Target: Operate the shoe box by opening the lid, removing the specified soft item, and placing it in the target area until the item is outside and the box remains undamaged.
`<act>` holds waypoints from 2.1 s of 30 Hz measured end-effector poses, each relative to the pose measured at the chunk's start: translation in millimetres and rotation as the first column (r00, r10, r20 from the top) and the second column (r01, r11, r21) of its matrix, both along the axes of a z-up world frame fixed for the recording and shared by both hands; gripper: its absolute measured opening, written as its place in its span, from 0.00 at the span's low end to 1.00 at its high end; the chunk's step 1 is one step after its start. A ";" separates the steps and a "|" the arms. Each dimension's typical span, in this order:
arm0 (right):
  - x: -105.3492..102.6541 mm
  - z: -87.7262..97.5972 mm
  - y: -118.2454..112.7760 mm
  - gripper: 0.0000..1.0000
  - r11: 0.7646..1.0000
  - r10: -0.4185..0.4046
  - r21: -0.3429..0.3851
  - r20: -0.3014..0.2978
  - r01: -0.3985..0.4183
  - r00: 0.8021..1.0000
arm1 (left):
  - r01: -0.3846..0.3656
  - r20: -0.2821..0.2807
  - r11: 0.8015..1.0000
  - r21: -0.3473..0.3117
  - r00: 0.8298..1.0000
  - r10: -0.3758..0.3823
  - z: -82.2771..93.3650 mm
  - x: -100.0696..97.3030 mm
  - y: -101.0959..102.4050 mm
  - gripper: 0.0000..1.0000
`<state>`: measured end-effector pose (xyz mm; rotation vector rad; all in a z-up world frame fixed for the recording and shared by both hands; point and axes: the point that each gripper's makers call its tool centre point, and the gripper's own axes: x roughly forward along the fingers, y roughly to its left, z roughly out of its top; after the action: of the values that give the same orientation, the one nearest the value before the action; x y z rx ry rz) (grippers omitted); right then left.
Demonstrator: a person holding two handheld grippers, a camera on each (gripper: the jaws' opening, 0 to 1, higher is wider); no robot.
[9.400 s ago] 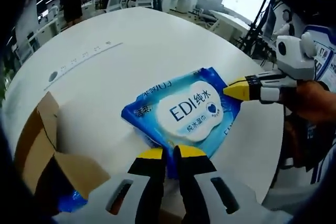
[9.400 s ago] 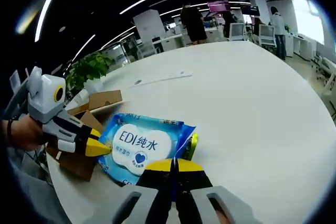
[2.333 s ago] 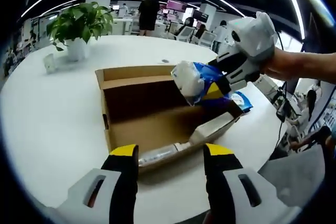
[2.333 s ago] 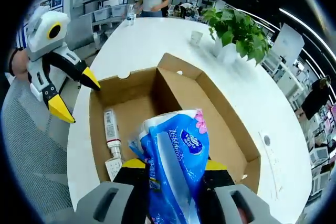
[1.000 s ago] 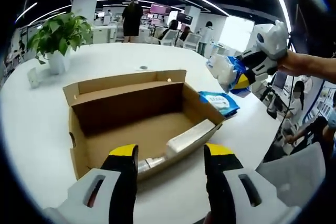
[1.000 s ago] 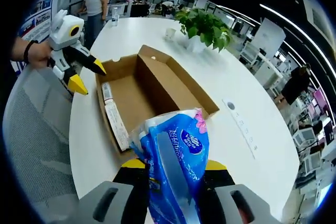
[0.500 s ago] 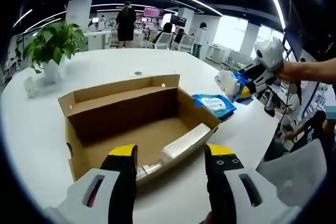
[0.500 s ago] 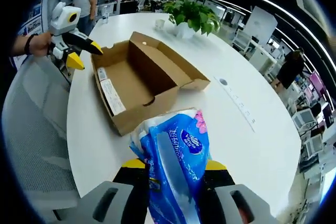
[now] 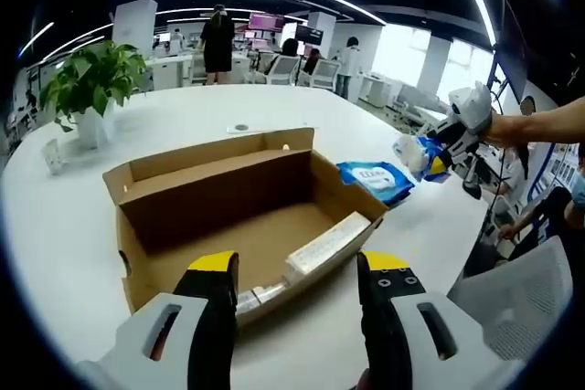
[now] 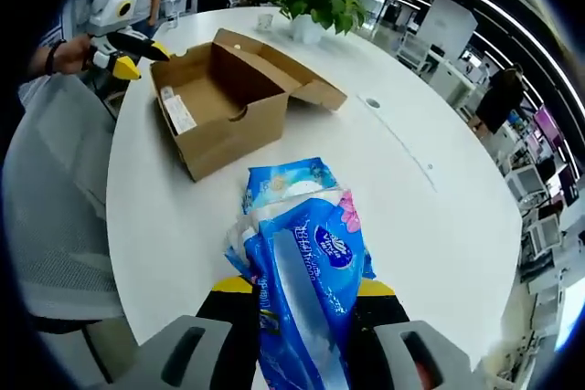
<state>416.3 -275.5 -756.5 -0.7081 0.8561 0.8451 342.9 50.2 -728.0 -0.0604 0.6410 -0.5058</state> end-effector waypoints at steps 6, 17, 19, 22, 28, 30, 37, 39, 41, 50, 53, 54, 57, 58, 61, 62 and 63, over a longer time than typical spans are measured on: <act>0.2 -8.2 -27.3 0.32 1.000 -0.012 -0.028 -0.016 0.011 1.000 | -0.005 -0.008 1.000 0.014 1.000 0.005 -4.2 -0.9 4.1 0.53; 13.5 -19.1 -65.6 0.33 0.996 -0.008 -0.085 -0.026 0.006 1.000 | -0.036 -0.014 0.999 0.007 0.999 0.036 -5.6 -4.9 9.0 0.54; 16.7 -21.5 -69.7 0.33 0.996 -0.004 -0.090 -0.027 0.001 1.000 | -0.041 -0.013 0.999 0.007 0.999 0.041 -5.1 -5.9 8.9 0.54; 19.5 -26.8 -77.1 0.33 0.992 0.018 -0.121 -0.037 -0.022 0.999 | -0.053 -0.009 0.999 0.008 0.999 0.053 -3.2 -7.0 9.7 0.54; 25.8 -32.5 -85.0 0.33 0.989 0.038 -0.143 -0.047 -0.045 0.998 | -0.075 0.004 0.997 0.015 0.997 0.075 2.7 -7.1 14.4 0.54; 27.3 -35.3 -86.1 0.34 0.989 0.038 -0.143 -0.056 -0.046 0.998 | -0.084 0.006 0.996 0.014 0.996 0.084 4.3 -7.5 16.0 0.53; 33.6 -46.6 -89.2 0.35 0.984 0.058 -0.166 -0.073 -0.070 0.996 | -0.111 0.010 0.994 0.022 0.994 0.111 6.6 -9.5 23.8 0.53; 35.1 -48.5 -87.9 0.36 0.986 0.054 -0.156 -0.078 -0.066 0.995 | -0.116 0.010 0.993 0.025 0.993 0.115 7.7 -10.6 25.9 0.53; 35.9 -51.2 -87.6 0.36 0.985 0.060 -0.158 -0.079 -0.071 0.995 | -0.121 0.013 0.992 0.030 0.993 0.121 9.3 -11.6 28.6 0.53; 37.7 -67.5 -90.9 0.38 0.982 0.057 -0.172 -0.111 -0.075 0.992 | -0.142 0.018 0.988 0.053 0.990 0.141 9.9 -18.3 35.5 0.53; 39.4 -70.9 -90.5 0.39 0.983 0.064 -0.166 -0.116 -0.082 0.991 | -0.151 0.016 0.987 0.046 0.989 0.150 9.4 -20.1 36.7 0.53; 39.2 -71.4 -89.9 0.40 0.982 0.070 -0.168 -0.116 -0.089 0.991 | -0.151 0.016 0.987 0.047 0.988 0.151 9.1 -20.5 36.9 0.53; 41.1 -73.4 -88.5 0.41 0.978 0.088 -0.177 -0.115 -0.107 0.990 | -0.151 0.015 0.987 0.046 0.988 0.151 8.4 -21.5 36.5 0.53; 41.5 -74.3 -88.7 0.41 0.977 0.090 -0.181 -0.117 -0.110 0.989 | -0.151 0.014 0.987 0.047 0.989 0.150 7.7 -21.5 36.9 0.53; 39.6 -74.5 -88.0 0.42 0.976 0.095 -0.186 -0.121 -0.116 0.988 | -0.152 0.015 0.987 0.046 0.988 0.152 7.5 -21.9 37.6 0.53; 39.2 -74.6 -88.2 0.43 0.975 0.096 -0.188 -0.122 -0.118 0.988 | -0.152 0.016 0.987 0.046 0.988 0.151 7.9 -22.2 37.9 0.53; 39.1 -74.6 -88.6 0.43 0.974 0.098 -0.192 -0.122 -0.120 0.988 | -0.151 0.017 0.987 0.047 0.988 0.150 8.0 -22.4 37.9 0.53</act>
<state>455.4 -364.1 -831.1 -0.8958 1.0191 0.9122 320.4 88.1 -720.0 -0.0598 0.6298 -0.3445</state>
